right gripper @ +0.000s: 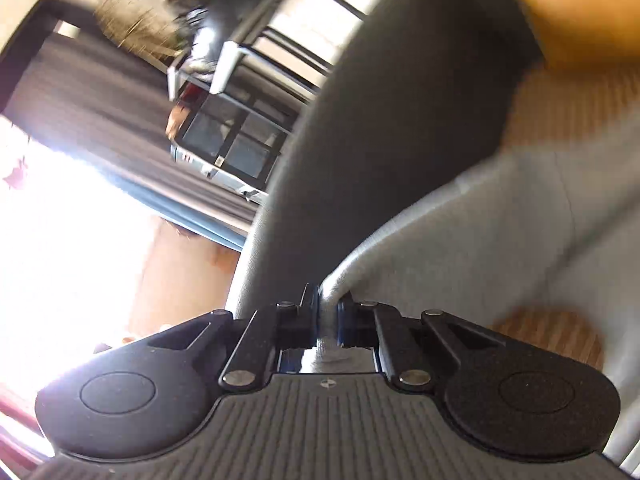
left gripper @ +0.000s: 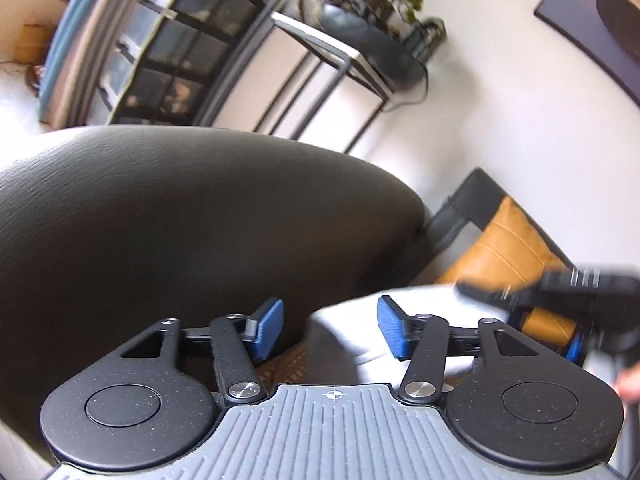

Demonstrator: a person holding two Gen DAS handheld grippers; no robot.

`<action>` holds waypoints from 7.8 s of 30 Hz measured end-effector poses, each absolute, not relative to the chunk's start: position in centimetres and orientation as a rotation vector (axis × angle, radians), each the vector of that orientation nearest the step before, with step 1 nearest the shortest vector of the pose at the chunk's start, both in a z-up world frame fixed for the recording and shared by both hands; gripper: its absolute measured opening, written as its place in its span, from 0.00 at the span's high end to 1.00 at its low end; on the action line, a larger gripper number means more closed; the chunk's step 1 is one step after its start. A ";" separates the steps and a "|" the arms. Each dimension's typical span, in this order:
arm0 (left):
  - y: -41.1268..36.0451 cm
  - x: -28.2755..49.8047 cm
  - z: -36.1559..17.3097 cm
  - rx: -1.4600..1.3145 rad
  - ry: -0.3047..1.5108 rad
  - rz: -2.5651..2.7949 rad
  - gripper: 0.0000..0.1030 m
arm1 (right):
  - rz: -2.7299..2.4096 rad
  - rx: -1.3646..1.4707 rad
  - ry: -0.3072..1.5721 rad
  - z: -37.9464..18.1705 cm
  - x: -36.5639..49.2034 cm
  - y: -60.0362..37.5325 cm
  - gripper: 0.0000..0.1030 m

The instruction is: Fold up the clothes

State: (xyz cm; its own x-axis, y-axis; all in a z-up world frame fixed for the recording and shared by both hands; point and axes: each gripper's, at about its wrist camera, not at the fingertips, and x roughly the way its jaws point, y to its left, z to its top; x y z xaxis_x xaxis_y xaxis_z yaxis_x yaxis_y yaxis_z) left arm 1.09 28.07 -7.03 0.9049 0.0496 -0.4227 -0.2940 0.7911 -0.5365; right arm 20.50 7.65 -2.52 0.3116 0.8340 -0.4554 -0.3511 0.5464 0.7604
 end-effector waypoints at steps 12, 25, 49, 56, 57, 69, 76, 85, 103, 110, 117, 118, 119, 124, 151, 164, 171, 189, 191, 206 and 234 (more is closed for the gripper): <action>20.3 6.8 -13.0 -0.507 0.612 0.047 0.24 | 0.772 0.468 0.763 7.4 26.2 8.3 0.93; 16.4 17.1 -16.9 -0.414 0.777 0.083 0.26 | 0.801 0.584 0.791 6.6 29.0 1.7 0.93; 1.6 13.1 -16.8 0.312 0.847 -0.254 0.61 | 0.281 0.556 1.249 -18.7 14.3 -38.4 0.54; 2.7 12.3 -15.9 0.258 0.828 -0.242 0.45 | 0.350 0.297 1.060 -11.1 17.1 -34.0 0.49; 2.6 12.1 -16.1 0.272 0.820 -0.235 0.45 | 0.388 0.272 1.011 -9.6 17.8 -33.0 0.46; 2.8 11.6 -16.7 0.310 0.733 -0.198 0.35 | 0.540 0.042 0.917 -14.5 32.6 -15.6 0.35; 3.0 12.2 -17.0 0.278 0.748 -0.217 0.54 | 0.534 0.011 0.965 -17.8 35.5 -13.8 0.36; 3.5 13.4 -16.1 0.208 0.746 -0.131 0.79 | 0.594 -0.010 0.839 -14.0 37.5 -11.2 0.94; 2.7 11.8 -16.5 0.227 0.792 -0.034 0.38 | 0.515 0.071 0.803 -9.3 21.1 -29.3 0.46; 3.6 9.0 -14.1 0.173 0.816 0.052 0.34 | 0.331 0.232 0.954 -12.7 11.9 -38.3 0.38; 4.1 9.4 -13.8 0.137 0.829 0.081 0.34 | 0.323 0.392 1.026 -17.4 9.8 -38.1 0.38; 4.1 9.6 -13.8 0.132 0.829 0.080 0.33 | 0.334 0.409 1.032 -17.7 9.7 -38.0 0.38; 4.1 9.7 -13.8 0.120 0.828 0.078 0.33 | 0.346 0.427 1.037 -18.0 9.7 -38.0 0.40; 4.0 10.2 -14.3 0.090 0.833 0.061 0.31 | 0.355 0.376 1.072 -18.0 10.4 -36.4 0.81; -2.4 29.5 -12.6 0.119 0.871 -0.120 0.21 | 0.171 0.360 0.958 -17.5 17.9 -44.2 0.71; -5.4 34.6 -17.4 0.074 0.993 -0.009 0.90 | 0.193 0.437 0.953 -19.1 18.2 -44.3 0.52; -3.5 34.2 -15.8 -0.057 0.907 0.017 1.00 | 0.219 0.460 0.906 -17.7 18.6 -44.2 0.82; -2.6 36.2 -18.3 -0.139 0.863 0.016 0.54 | 0.077 0.445 0.883 -19.9 23.1 -45.8 0.67; -1.1 34.9 -16.2 -0.162 0.836 -0.008 0.44 | 0.074 0.396 0.818 -18.3 21.6 -45.7 0.61; 0.6 20.3 -19.7 0.150 0.941 -0.221 0.35 | 0.163 0.269 0.751 -14.5 17.8 -41.9 0.63; -37.2 1.0 -14.4 0.467 0.614 -0.770 0.21 | -0.338 0.403 0.805 -12.6 -8.7 -66.8 0.39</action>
